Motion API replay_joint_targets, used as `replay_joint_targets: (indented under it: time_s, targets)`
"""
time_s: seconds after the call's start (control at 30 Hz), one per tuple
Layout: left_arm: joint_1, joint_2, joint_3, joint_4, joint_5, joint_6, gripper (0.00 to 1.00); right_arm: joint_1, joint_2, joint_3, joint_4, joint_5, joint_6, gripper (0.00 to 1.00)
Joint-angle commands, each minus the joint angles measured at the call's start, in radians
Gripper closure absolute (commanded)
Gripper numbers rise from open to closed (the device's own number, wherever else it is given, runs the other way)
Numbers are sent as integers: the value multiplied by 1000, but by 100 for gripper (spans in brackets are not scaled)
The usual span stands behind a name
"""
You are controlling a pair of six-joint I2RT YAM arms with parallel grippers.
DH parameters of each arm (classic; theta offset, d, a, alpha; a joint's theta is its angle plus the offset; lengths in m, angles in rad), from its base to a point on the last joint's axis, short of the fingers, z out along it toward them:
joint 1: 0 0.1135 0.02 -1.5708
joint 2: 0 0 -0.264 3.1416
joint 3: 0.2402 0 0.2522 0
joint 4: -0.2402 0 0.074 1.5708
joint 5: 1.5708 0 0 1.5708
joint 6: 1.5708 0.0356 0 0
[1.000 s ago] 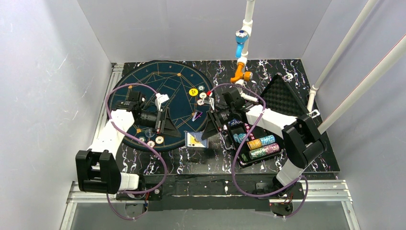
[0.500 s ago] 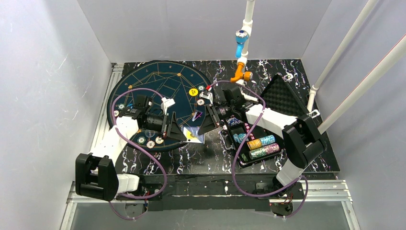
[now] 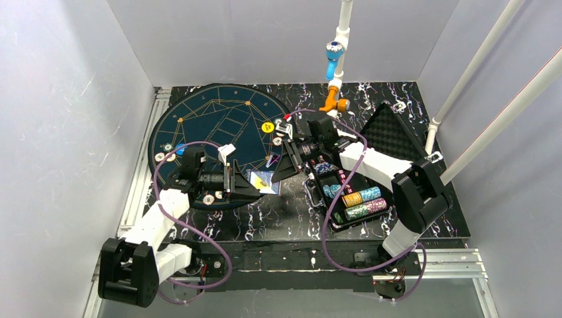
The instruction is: Distribute texas hold em gaming equipment
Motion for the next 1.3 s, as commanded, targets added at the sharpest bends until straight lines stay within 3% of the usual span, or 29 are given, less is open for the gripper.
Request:
replay_joint_targets:
  time_s: [0.0, 0.27, 0.4, 0.5, 0.6, 0.63, 0.67, 0.7, 0.8, 0.9, 1.03, 1.27]
  targets:
    - [-1, -74, -30, 216, 10, -233, 39, 12, -34, 73, 13, -28, 20, 99]
    - [-1, -54, -21, 222, -11, -254, 39, 30, -54, 70, -35, -33, 20, 99]
    - [-3, -33, -20, 236, 7, -288, 47, 32, -60, 59, -31, -18, 16, 99]
    - [-3, -22, -34, 311, 28, -364, 63, 31, -47, 67, -18, -13, 28, 99]
    - [-3, -9, -65, 479, 35, -507, 75, 26, -41, 75, -39, 1, 27, 85]
    - [-4, -9, -70, 498, 32, -529, 78, 21, -43, 73, -49, 8, 24, 76]
    - [-3, -5, -69, 506, 31, -541, 82, 16, -48, 75, -70, 19, 12, 58]
    - [-3, -1, -68, 510, 32, -545, 87, 9, -53, 82, -120, 36, -9, 48]
    - [-3, 10, -69, 513, 33, -568, 99, -7, -71, 137, -302, 114, -153, 25]
    - [-2, 22, -70, 517, 33, -585, 100, -9, -94, 219, -509, 219, -358, 3]
    - [-4, 35, -61, 535, 51, -597, 100, -9, -148, 272, -699, 382, -617, 2]
    - [-4, 46, -49, 536, 76, -593, 100, 62, -190, 306, -772, 572, -875, 2]
